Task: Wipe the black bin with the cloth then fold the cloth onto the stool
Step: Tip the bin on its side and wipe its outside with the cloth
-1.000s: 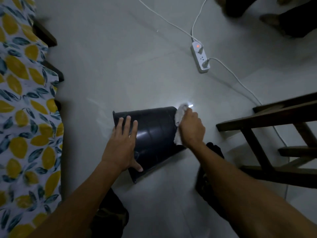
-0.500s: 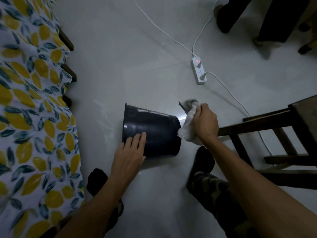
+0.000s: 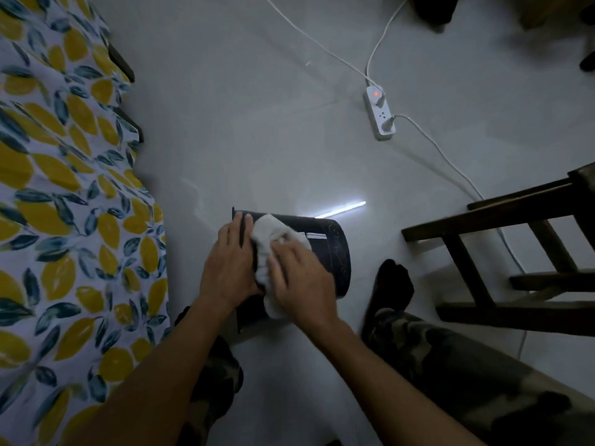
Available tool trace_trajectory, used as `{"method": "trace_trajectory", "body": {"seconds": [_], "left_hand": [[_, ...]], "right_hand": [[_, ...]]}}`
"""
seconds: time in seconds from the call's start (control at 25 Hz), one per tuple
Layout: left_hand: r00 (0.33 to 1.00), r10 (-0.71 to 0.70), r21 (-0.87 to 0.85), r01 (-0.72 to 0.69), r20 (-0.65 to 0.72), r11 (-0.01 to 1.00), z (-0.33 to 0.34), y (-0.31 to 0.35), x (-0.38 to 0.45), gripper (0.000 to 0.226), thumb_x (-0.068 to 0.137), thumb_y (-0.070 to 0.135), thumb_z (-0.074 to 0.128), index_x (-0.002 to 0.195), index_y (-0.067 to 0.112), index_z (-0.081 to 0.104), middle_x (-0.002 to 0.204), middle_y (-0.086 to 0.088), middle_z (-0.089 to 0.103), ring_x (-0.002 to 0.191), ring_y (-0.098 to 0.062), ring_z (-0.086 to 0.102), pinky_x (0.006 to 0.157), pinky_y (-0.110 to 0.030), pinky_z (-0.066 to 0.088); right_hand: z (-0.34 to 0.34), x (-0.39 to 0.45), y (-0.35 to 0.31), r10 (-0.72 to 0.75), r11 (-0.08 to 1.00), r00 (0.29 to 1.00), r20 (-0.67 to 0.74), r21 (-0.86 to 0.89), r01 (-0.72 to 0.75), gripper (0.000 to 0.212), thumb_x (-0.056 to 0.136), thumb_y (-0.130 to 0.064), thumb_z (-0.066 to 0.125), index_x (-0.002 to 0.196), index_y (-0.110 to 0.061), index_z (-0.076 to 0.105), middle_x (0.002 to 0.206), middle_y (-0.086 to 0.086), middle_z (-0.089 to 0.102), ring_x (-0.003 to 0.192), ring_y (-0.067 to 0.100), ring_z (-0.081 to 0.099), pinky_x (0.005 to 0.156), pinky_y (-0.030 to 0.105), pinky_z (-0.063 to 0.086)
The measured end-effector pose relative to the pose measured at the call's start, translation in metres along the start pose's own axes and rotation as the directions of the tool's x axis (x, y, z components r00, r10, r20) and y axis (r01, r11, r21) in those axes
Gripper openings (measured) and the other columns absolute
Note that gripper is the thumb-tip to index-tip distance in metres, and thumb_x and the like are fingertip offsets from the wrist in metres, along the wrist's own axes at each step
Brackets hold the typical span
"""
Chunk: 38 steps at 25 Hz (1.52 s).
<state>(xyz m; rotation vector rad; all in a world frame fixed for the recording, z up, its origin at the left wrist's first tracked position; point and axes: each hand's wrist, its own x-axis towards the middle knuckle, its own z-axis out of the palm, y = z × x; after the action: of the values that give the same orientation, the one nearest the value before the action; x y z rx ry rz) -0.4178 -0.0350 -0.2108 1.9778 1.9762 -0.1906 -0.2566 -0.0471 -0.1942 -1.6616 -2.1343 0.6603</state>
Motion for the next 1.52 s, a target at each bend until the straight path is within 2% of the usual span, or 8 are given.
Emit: {"method": "trace_trajectory", "body": {"seconds": [0.16,0.6,0.88,1.0,1.16,1.28,1.4,1.52], "left_hand": [[0.999,0.007,-0.056,-0.01,-0.041,0.998,0.021,-0.013,-0.003,0.119,0.074,0.079,0.049,0.159,0.005,0.01,0.167,-0.018,0.001,0.152,-0.035,0.015,0.119,-0.051,0.027],[0.988,-0.061,-0.006,0.062,0.14,0.998,0.025,-0.005,-0.017,0.16,0.047,0.088,0.069,0.157,0.002,-0.008,0.166,-0.018,-0.015,0.153,-0.032,-0.011,0.124,-0.045,0.013],[0.994,-0.081,-0.035,0.083,0.07,0.996,0.026,0.005,-0.021,0.16,0.043,0.08,0.079,0.158,0.004,0.0,0.167,-0.016,-0.005,0.154,-0.032,-0.003,0.12,-0.044,0.009],[0.994,-0.094,-0.015,0.095,0.05,0.995,0.019,0.015,-0.028,0.153,0.044,0.086,0.074,0.158,0.005,0.009,0.167,-0.016,0.005,0.153,-0.034,0.007,0.121,-0.048,0.016],[0.992,-0.116,-0.086,0.111,-0.052,0.99,0.006,0.016,-0.031,0.138,0.048,0.089,0.068,0.154,0.012,0.025,0.157,-0.015,0.03,0.141,-0.034,0.032,0.112,-0.048,0.032],[0.995,-0.1,-0.097,0.103,0.03,0.99,0.006,0.001,-0.016,0.154,0.042,0.085,0.075,0.158,0.01,0.007,0.165,-0.016,0.01,0.15,-0.036,0.016,0.117,-0.051,0.025],[0.998,-0.024,-0.323,0.041,0.056,0.946,0.029,-0.015,-0.006,0.128,0.06,0.088,0.06,0.155,0.009,0.026,0.159,-0.018,0.03,0.143,-0.036,0.034,0.114,-0.057,0.034],[0.997,-0.071,-0.332,0.08,0.04,0.94,0.048,-0.024,-0.017,0.124,0.067,0.095,0.042,0.149,0.002,0.039,0.149,-0.022,0.043,0.133,-0.037,0.047,0.103,-0.059,0.044]], "right_hand": [[0.062,0.015,0.003,-0.07,0.966,0.978,0.194,-0.233,0.115,0.052,0.105,-0.04,0.038,0.149,-0.014,0.047,0.158,0.011,0.044,0.147,0.031,0.038,0.12,0.051,0.031],[0.064,0.091,0.061,0.185,0.935,0.933,0.307,-0.347,-0.072,0.05,0.105,-0.031,0.04,0.148,-0.006,0.044,0.155,0.016,0.045,0.14,0.032,0.045,0.115,0.047,0.037],[-0.023,0.028,0.209,0.763,0.646,0.615,0.198,-0.261,-0.717,0.023,0.092,-0.012,0.062,0.101,0.008,0.07,0.103,0.029,0.07,0.101,0.043,0.07,0.081,0.04,0.053],[-0.038,0.02,0.186,0.774,0.63,0.629,0.07,0.008,-0.777,0.03,0.103,-0.016,0.05,0.111,0.006,0.07,0.11,0.029,0.069,0.105,0.041,0.066,0.086,0.039,0.048],[-0.065,0.056,0.104,0.556,0.814,0.818,-0.147,0.293,-0.501,0.024,0.104,-0.024,0.05,0.106,-0.013,0.072,0.098,0.01,0.071,0.095,0.027,0.065,0.076,0.025,0.037],[-0.055,0.05,0.04,0.147,0.942,0.989,0.024,0.301,-0.147,0.017,0.1,-0.032,0.056,0.095,-0.026,0.071,0.088,-0.005,0.072,0.085,0.015,0.066,0.073,0.026,0.045],[0.012,0.018,0.017,-0.234,0.968,0.927,0.292,-0.013,0.249,0.03,0.1,-0.042,0.047,0.121,-0.032,0.066,0.141,-0.002,0.061,0.125,0.026,0.055,0.097,0.042,0.046],[0.063,0.002,0.022,-0.235,0.957,0.921,0.312,-0.091,0.275,0.041,0.106,-0.042,0.036,0.144,-0.029,0.047,0.165,0.002,0.032,0.151,0.03,0.029,0.119,0.053,0.026]]}}
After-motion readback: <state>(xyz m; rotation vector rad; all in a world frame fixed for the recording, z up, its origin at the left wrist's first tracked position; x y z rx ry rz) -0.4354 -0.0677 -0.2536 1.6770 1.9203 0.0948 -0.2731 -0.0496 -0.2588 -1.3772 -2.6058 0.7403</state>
